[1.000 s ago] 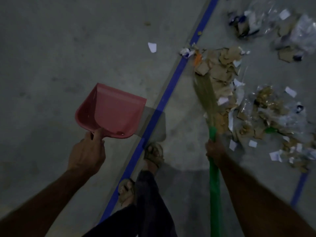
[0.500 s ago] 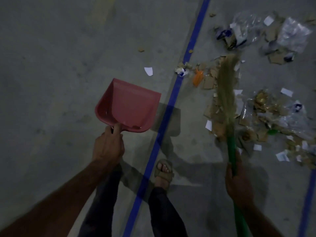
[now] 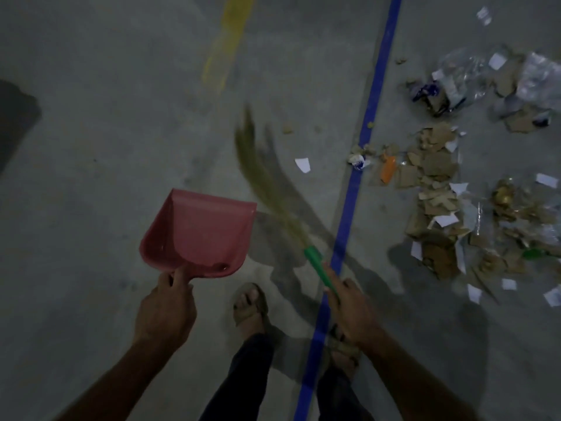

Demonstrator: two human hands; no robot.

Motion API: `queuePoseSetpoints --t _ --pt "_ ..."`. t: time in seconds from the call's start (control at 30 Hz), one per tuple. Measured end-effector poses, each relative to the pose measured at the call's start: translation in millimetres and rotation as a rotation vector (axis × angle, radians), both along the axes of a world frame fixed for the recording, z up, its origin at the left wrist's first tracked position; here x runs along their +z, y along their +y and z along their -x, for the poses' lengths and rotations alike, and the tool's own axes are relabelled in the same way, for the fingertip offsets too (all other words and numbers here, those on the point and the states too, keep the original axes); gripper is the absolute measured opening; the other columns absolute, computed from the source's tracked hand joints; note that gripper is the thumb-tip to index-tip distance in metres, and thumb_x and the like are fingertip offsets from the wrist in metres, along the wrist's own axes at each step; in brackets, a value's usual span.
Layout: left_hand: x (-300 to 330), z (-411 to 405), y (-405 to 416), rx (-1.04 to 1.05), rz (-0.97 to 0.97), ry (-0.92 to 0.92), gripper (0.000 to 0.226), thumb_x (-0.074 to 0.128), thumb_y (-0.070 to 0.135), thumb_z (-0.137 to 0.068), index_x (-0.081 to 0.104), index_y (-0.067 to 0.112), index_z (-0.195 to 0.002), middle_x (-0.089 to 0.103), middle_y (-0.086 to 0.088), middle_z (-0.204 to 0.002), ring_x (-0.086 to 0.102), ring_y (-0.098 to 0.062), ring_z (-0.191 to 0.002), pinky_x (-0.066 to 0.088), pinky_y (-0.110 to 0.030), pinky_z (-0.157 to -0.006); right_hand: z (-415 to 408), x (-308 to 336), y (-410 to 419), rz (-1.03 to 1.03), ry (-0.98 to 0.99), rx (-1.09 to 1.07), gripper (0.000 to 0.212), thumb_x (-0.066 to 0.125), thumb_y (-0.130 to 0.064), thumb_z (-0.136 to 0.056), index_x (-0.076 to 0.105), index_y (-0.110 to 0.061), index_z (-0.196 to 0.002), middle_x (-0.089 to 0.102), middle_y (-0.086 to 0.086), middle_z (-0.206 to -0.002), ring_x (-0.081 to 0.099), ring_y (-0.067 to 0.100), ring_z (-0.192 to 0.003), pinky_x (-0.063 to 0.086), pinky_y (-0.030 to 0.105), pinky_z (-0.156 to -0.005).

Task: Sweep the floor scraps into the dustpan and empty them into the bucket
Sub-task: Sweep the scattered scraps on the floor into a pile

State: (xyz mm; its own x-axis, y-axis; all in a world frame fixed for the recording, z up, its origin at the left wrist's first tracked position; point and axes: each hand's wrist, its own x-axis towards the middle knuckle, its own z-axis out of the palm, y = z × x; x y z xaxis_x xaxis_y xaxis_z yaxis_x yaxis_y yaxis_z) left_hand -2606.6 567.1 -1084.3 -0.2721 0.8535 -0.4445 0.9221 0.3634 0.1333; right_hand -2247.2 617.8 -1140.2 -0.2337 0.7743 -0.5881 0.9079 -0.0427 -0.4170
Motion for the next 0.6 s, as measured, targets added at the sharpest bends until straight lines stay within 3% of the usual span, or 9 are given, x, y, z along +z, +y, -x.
queuePoseSetpoints --t 0.1,0.23,0.33,0.43,0.6 --pt "-2 33 4 -0.021 0.010 0.019 0.031 0.064 0.012 -0.088 0.051 0.018 -0.115 0.050 -0.012 -0.087 0.058 -0.040 -0.062 0.040 -0.037 -0.052 58 -9 37 0.064 -0.058 0.105 0.057 0.030 -0.046 -0.105 -0.002 -0.057 -0.151 0.051 0.007 -0.106 0.061 0.031 -0.089 0.051 0.041 -0.078" --pt "-10 59 28 -0.050 0.020 0.033 0.034 0.066 0.012 -0.086 0.051 0.018 -0.116 0.048 -0.013 -0.085 0.059 -0.042 -0.059 0.040 -0.039 -0.050 106 -27 84 0.160 -0.048 0.180 0.056 0.032 -0.043 -0.106 0.005 -0.050 -0.155 0.057 0.012 -0.111 0.060 0.032 -0.100 0.043 0.036 -0.078" --pt "-20 64 58 -0.093 0.007 0.045 0.032 0.066 0.012 -0.087 0.051 0.017 -0.115 0.048 -0.014 -0.085 0.058 -0.042 -0.059 0.037 -0.037 -0.051 121 -38 110 0.155 -0.037 0.152 0.058 0.035 -0.040 -0.106 0.006 -0.046 -0.156 0.061 0.016 -0.124 0.060 0.034 -0.107 0.048 0.042 -0.089" --pt "-28 57 91 -0.175 -0.014 0.021 0.031 0.067 0.011 -0.086 0.052 0.013 -0.114 0.050 -0.015 -0.083 0.057 -0.040 -0.058 0.034 -0.034 -0.051 119 -65 122 0.148 -0.011 -0.047 0.059 0.038 -0.039 -0.105 0.012 -0.040 -0.157 0.062 0.015 -0.119 0.062 0.032 -0.102 0.050 0.046 -0.092" --pt "-40 38 140 -0.219 -0.066 -0.024 0.033 0.066 0.010 -0.086 0.053 0.012 -0.116 0.050 -0.015 -0.085 0.058 -0.041 -0.059 0.032 -0.034 -0.052 87 -91 123 0.292 0.096 -0.574 0.060 0.040 -0.044 -0.103 0.011 -0.044 -0.156 0.055 0.007 -0.136 0.059 0.034 -0.113 0.051 0.038 -0.091"
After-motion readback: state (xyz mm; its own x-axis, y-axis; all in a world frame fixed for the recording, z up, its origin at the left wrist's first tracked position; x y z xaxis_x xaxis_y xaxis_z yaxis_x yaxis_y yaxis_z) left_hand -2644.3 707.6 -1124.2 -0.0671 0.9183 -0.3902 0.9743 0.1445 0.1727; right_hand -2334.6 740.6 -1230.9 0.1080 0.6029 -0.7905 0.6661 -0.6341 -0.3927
